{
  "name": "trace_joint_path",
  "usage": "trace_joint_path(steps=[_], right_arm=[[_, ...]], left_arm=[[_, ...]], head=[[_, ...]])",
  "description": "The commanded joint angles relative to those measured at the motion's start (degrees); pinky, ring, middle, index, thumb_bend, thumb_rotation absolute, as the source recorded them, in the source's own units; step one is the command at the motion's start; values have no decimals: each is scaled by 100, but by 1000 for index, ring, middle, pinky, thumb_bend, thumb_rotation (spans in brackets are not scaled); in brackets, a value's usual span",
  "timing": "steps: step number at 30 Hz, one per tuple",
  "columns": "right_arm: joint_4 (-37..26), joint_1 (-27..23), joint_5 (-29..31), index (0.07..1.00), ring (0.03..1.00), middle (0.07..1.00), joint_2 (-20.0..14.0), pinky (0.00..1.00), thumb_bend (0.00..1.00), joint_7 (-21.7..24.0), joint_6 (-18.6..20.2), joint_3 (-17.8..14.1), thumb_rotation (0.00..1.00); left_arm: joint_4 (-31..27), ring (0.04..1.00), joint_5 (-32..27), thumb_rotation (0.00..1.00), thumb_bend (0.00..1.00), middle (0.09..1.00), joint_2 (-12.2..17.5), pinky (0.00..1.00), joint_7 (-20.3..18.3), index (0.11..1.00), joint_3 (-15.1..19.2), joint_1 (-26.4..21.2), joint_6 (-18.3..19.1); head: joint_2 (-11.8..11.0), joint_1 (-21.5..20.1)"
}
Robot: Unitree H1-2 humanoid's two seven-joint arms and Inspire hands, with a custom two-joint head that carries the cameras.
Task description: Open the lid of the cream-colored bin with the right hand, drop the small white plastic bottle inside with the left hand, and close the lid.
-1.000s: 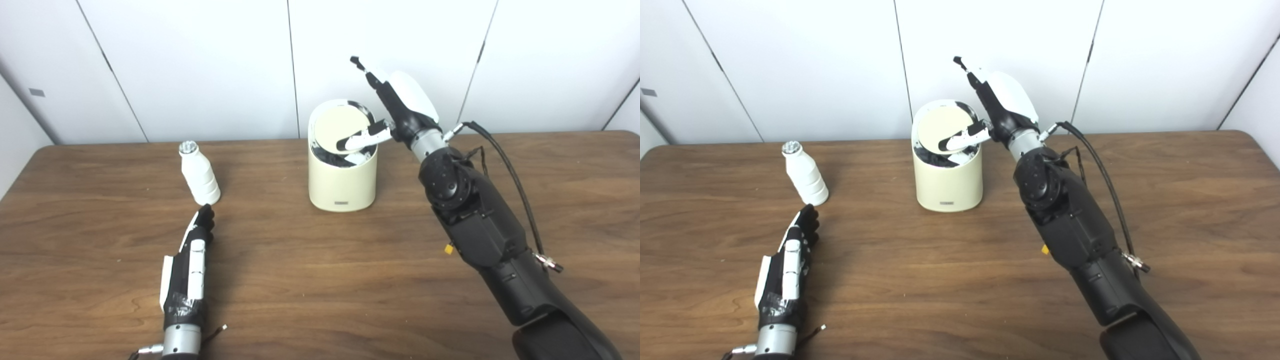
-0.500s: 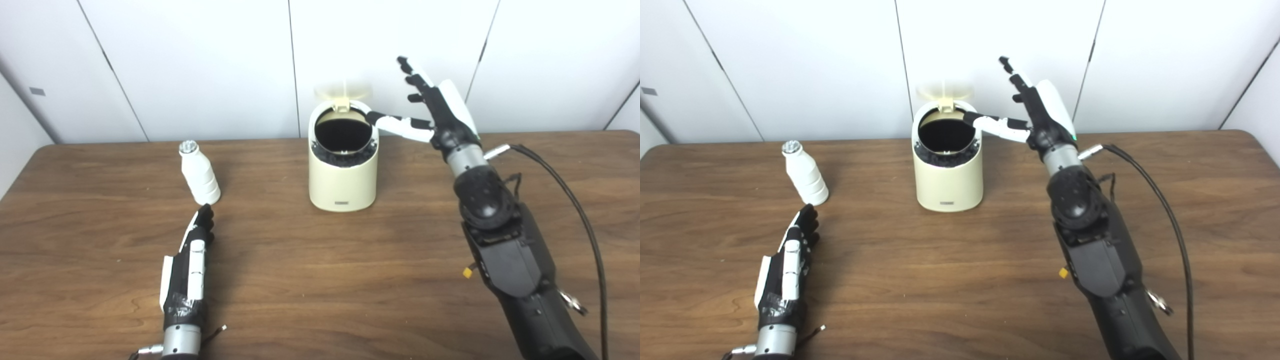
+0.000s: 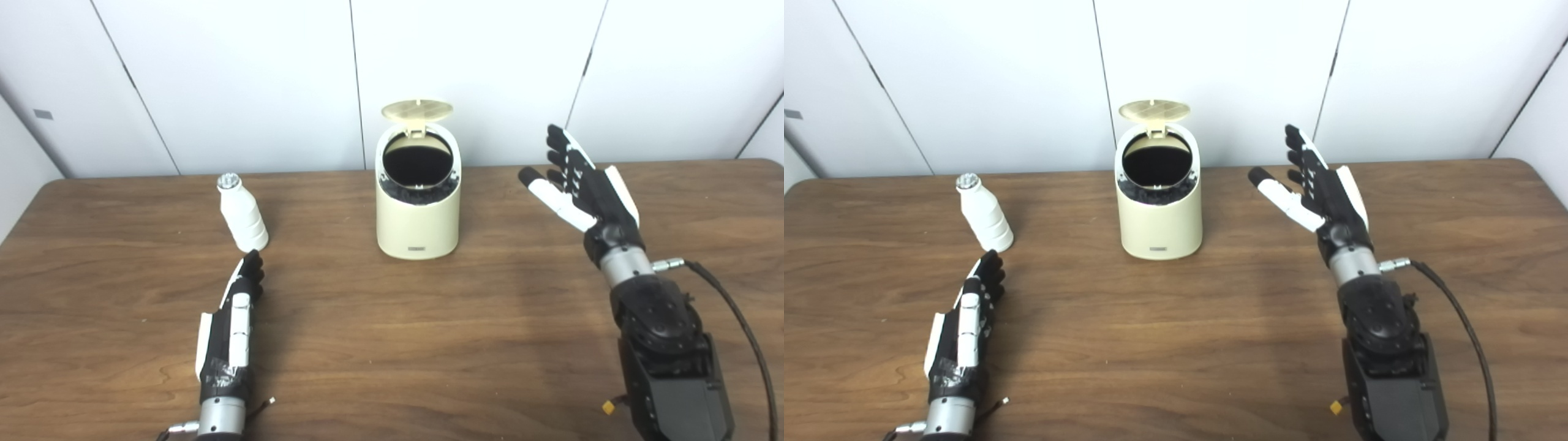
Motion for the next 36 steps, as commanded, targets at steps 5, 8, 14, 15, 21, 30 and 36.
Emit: trace_joint_path(steps=[5, 8, 14, 15, 21, 30, 36], right_arm=[[-464, 416, 571, 952, 946, 955, 55, 1000, 585, -15, 35, -237, 706], [-504, 677, 813, 954, 967, 976, 84, 999, 639, -3, -2, -319, 752], [-282, 1060, 1287, 953, 984, 975, 235, 995, 642, 87, -652, -401, 811], [-186, 1098, 1400, 974, 994, 990, 215, 998, 620, 190, -806, -389, 853], [53, 1287, 1586, 1000, 1000, 1000, 229, 1000, 655, 321, -1232, -291, 997], [336, 1469, 1780, 1000, 1000, 1000, 336, 1000, 683, 281, -1708, -340, 1000], [641, 1516, 1873, 1000, 1000, 1000, 197, 1000, 686, 344, -2030, -413, 1000]], left_arm=[[80, 967, -41, 1000, 477, 964, 112, 984, -65, 965, 25, 9, -53], [87, 968, -91, 1000, 483, 966, 128, 982, -86, 970, 42, -4, -72], [106, 962, -168, 1000, 520, 964, 170, 981, -97, 968, 74, -26, -77], [113, 961, -192, 1000, 527, 963, 178, 980, -103, 966, 77, -27, -88], [61, 965, -236, 1000, 532, 964, 194, 987, -101, 968, 86, -22, -20], [86, 958, -256, 1000, 523, 962, 183, 985, -95, 967, 82, -8, -104], [37, 949, -142, 1000, 528, 952, 105, 966, -28, 957, 35, 58, -98]], head=[[19, -17], [31, -9], [32, 11], [38, 24], [38, 90], [-17, 314], [-180, 877]])
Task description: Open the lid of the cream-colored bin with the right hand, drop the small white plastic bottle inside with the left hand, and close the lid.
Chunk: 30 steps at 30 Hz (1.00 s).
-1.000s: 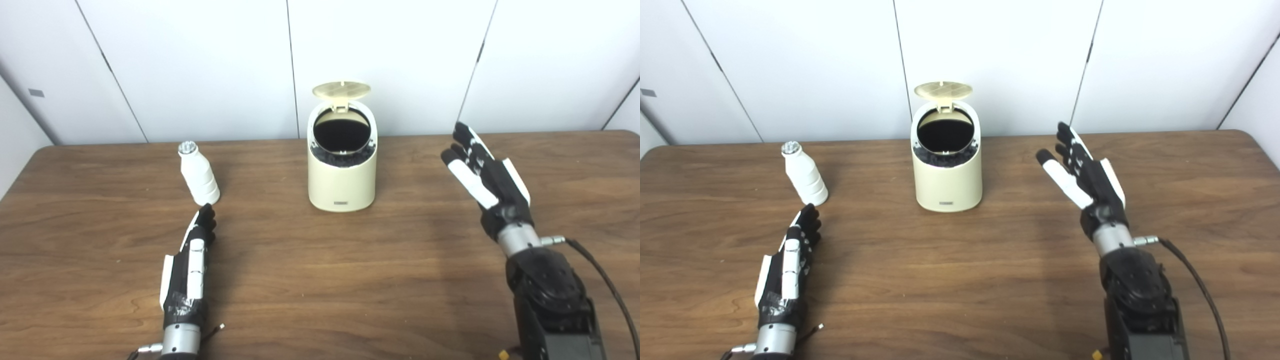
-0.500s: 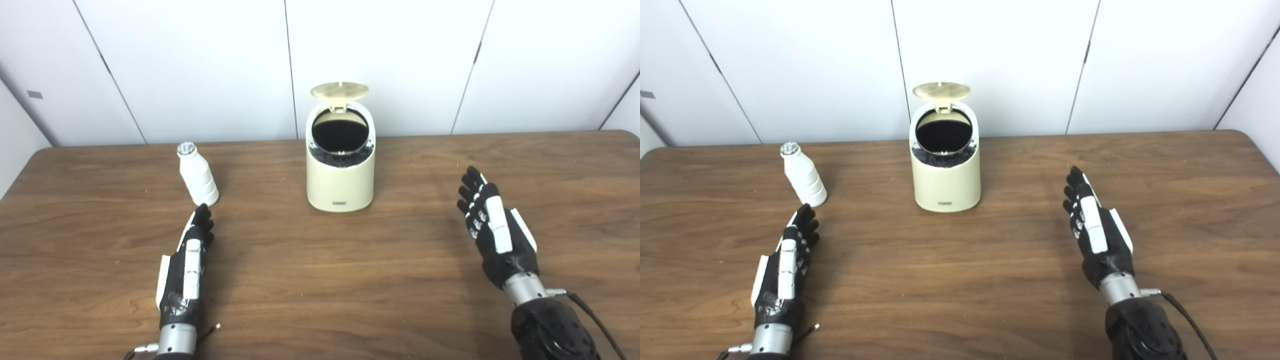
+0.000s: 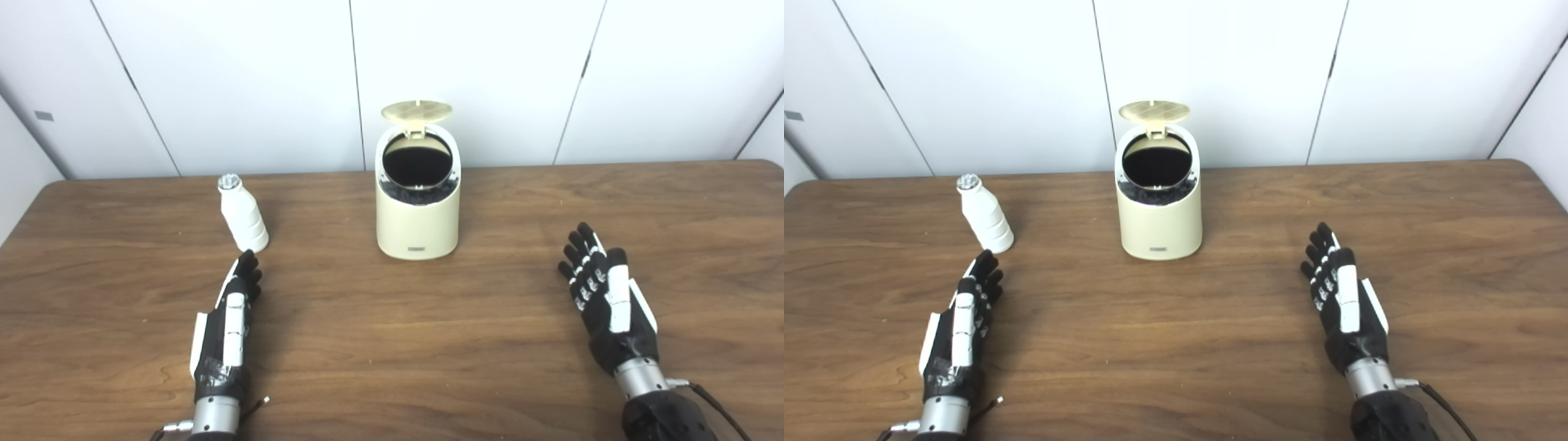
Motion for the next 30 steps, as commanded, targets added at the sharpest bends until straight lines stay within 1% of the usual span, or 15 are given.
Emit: trace_joint_path(steps=[1, 5, 8, 10, 12, 15, 18, 19, 21, 23, 24, 26, 27, 29, 30], right_arm=[[42, -70, 125, 1000, 1000, 1000, -122, 1000, 694, 114, -387, -79, 1000], [210, -31, 248, 1000, 1000, 1000, -198, 1000, 698, 221, -627, -99, 1000], [152, 11, 235, 1000, 1000, 1000, -230, 1000, 680, 209, -654, -67, 1000], [74, 23, 265, 1000, 1000, 1000, -227, 1000, 686, 202, -622, -59, 1000], [-27, 49, 262, 1000, 1000, 1000, -222, 1000, 687, 174, -557, -55, 1000], [-222, 78, 265, 1000, 1000, 1000, -223, 1000, 678, 122, -382, -50, 1000], [-398, 104, 204, 1000, 1000, 1000, -212, 1000, 663, 45, -251, -35, 1000], [-444, 108, 193, 1000, 1000, 1000, -208, 1000, 666, 29, -227, -29, 1000], [-535, 124, 156, 1000, 1000, 1000, -186, 1000, 660, -23, -177, -17, 1000], [-589, 136, 136, 1000, 1000, 1000, -170, 1000, 662, -70, -146, -6, 1000], [-597, 141, 128, 1000, 1000, 1000, -168, 1000, 664, -84, -143, 3, 1000], [-642, 143, 95, 1000, 1000, 1000, -170, 1000, 663, -117, -94, 27, 1000], [-665, 144, 83, 1000, 1000, 1000, -169, 1000, 658, -134, -69, 35, 1000], [-691, 139, 69, 1000, 1000, 1000, -162, 1000, 638, -165, -21, 40, 1000], [-698, 137, 70, 1000, 1000, 1000, -160, 1000, 639, -178, -3, 40, 1000]], left_arm=[[4, 954, 78, 1000, 541, 954, -27, 970, 27, 956, -23, 85, -107], [-6, 965, 228, 1000, 530, 955, -94, 977, 79, 958, -84, 149, -138], [51, 960, 340, 1000, 515, 948, -148, 974, 113, 949, -125, 186, -242], [98, 956, 393, 992, 505, 947, -173, 965, 126, 946, -145, 206, -317], [129, 953, 415, 981, 505, 945, -196, 962, 142, 944, -150, 221, -355], [84, 948, 560, 906, 509, 936, -216, 962, 203, 938, -157, 246, -292], [-150, 947, 930, 866, 580, 929, -221, 972, 334, 940, -156, 270, -136], [-282, 934, 1098, 858, 590, 922, -217, 947, 393, 935, -151, 270, -22], [-526, 916, 1399, 800, 595, 911, -170, 911, 467, 931, -132, 259, 130], [-810, 903, 1593, 725, 580, 906, -50, 875, 394, 939, -121, 228, 314], [-995, 902, 1621, 692, 591, 908, -1, 869, 329, 942, -101, 203, 500], [-1397, 895, 1677, 596, 641, 909, 72, 858, 215, 942, -46, 123, 990], [-1596, 893, 1787, 570, 661, 909, 126, 855, 178, 939, -30, 66, 1225], [-1885, 858, 1946, 512, 698, 889, 274, 814, 130, 933, 31, -105, 1579], [-1966, 855, 1975, 477, 709, 889, 323, 811, 113, 938, 52, -166, 1699]], head=[[-19, 70], [-203, 525], [-328, 772], [-407, 885], [-422, 898], [-421, 826], [-411, 712], [-417, 697], [-424, 596], [-461, 566], [-490, 534], [-490, 534], [-490, 534], [-514, 447], [-508, 429]])
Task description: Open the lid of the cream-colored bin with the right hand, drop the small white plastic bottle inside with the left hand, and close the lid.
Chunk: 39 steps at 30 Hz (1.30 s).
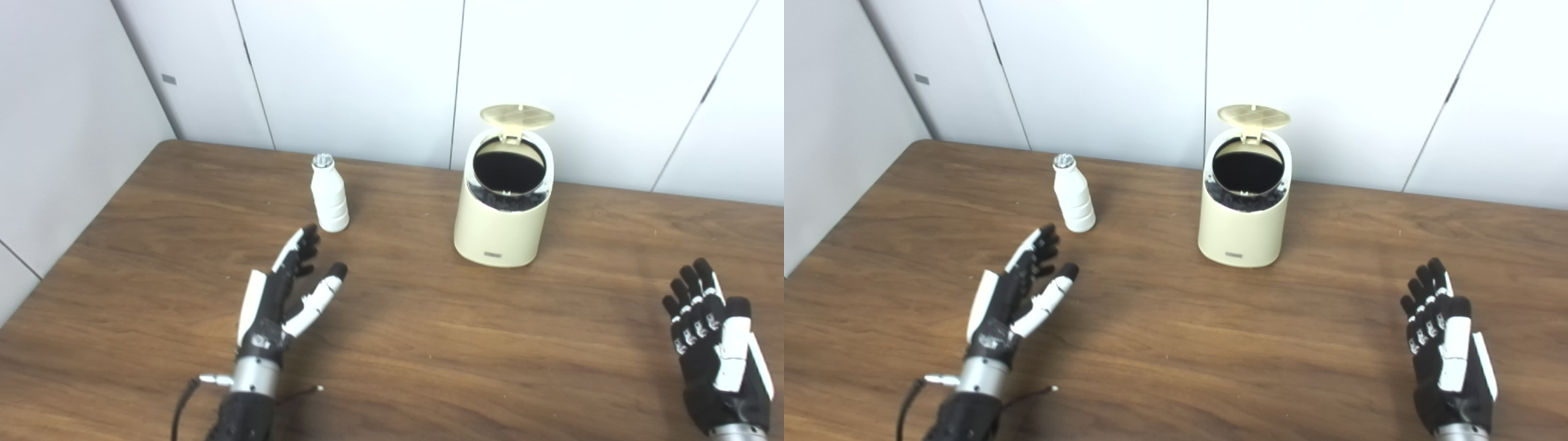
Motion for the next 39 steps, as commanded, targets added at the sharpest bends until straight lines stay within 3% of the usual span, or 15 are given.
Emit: trace_joint_path(steps=[1, 4, 7, 11, 21, 33, 39], right_arm=[[-244, -112, -13, 1000, 1000, 1000, -4, 1000, 639, -49, -44, -21, 1000], [-186, -129, 40, 1000, 1000, 1000, -38, 1000, 647, -27, -62, -41, 1000], [-113, -155, 45, 1000, 1000, 1000, -60, 1000, 638, -5, -99, -51, 1000], [-71, -149, -6, 1000, 1000, 1000, -83, 1000, 654, 3, -148, -40, 1000], [-142, -142, 48, 1000, 1000, 1000, -94, 1000, 661, 16, -74, -29, 1000], [-19, -153, 128, 1000, 1000, 1000, -102, 1000, 643, 21, -81, -68, 1000], [63, -167, 175, 1000, 1000, 1000, -90, 1000, 656, 21, -98, -105, 1000]], left_arm=[[-315, 853, 288, 455, 716, 890, 178, 810, -75, 941, 2, -311, 235], [-523, 810, 854, 457, 746, 839, 382, 746, -141, 930, -34, -545, 671], [-551, 818, 1384, 481, 810, 848, 636, 709, -217, 924, -69, -806, 993], [-194, 822, 2152, 433, 814, 842, 1026, 701, -157, 891, -137, -1167, 1067], [1028, 815, 3459, 540, 930, 834, 1746, 674, -301, 868, -527, -1902, 1244], [2104, 875, 3483, 542, 925, 859, 1746, 825, -784, 888, -762, -2609, 1381], [2499, 854, 3399, 566, 927, 859, 1666, 811, -834, 868, -790, -2872, 1384]], head=[[21, -7], [36, -37], [54, -67], [61, -50], [94, -51], [119, -31], [120, 9]])
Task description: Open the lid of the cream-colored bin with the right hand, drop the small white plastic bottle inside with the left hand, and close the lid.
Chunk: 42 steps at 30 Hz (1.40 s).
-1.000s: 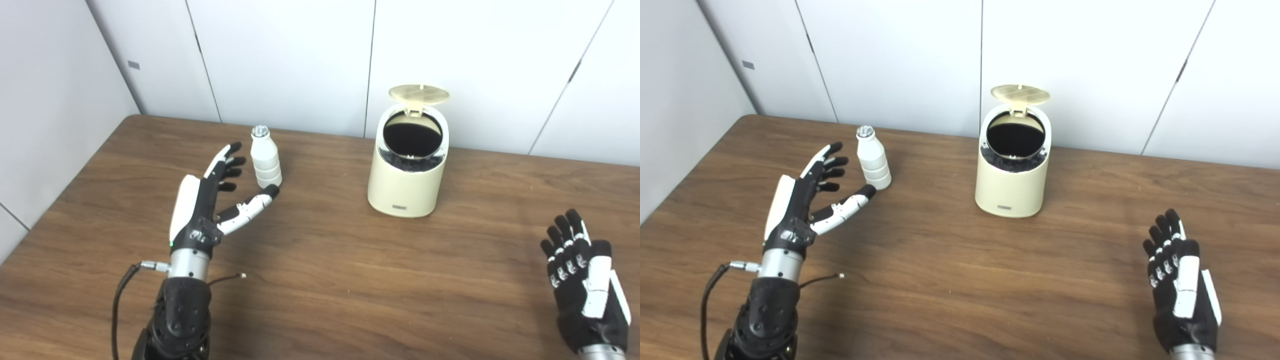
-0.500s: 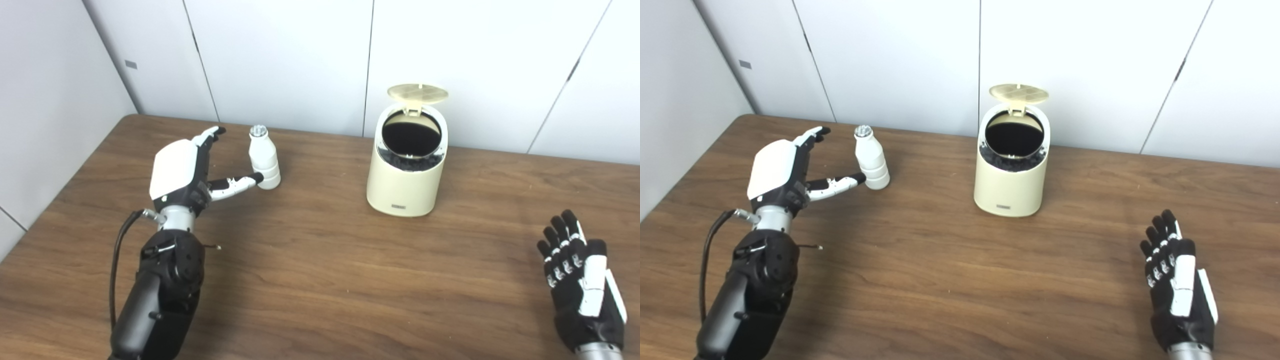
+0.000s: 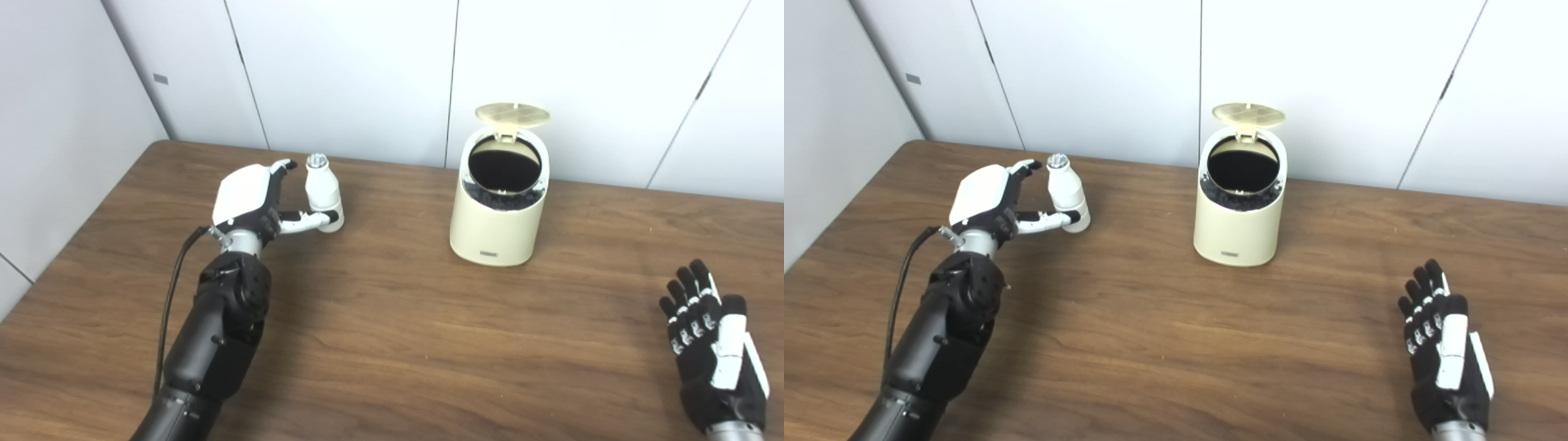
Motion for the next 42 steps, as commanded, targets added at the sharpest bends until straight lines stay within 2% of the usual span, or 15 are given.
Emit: trace_joint_path(steps=[1, 7, 17, 29, 35, 42], right_arm=[[-89, -153, 84, 1000, 1000, 1000, -69, 1000, 657, 46, -100, -36, 1000], [-49, -189, 166, 1000, 1000, 1000, -84, 1000, 647, 72, -66, -37, 1000], [15, -194, 163, 1000, 1000, 1000, -81, 1000, 624, 68, -82, -17, 1000], [71, -199, 208, 1000, 1000, 992, -105, 1000, 608, 99, -123, -10, 1000], [103, -214, 234, 1000, 1000, 985, -89, 1000, 610, 98, -135, -18, 1000], [63, -202, 207, 1000, 1000, 981, -76, 1000, 631, 73, -94, -5, 1000]], left_arm=[[50, 852, -15, 566, 925, 858, 25, 807, 56, 867, 55, -332, 28], [312, 822, -429, 566, 913, 851, -78, 697, 125, 857, 168, -437, 20], [476, 779, -559, 540, 905, 821, -96, 633, 283, 847, 115, -470, 8], [566, 763, -719, 497, 889, 793, -67, 636, 540, 822, 32, -486, -80], [561, 776, -1057, 429, 885, 804, -125, 654, 626, 824, 148, -506, -185], [558, 757, -1193, 418, 888, 788, -108, 641, 723, 820, 98, -543, -210]], head=[[1, 3], [0, -31], [8, -41], [41, -54], [49, -78], [78, -73]])
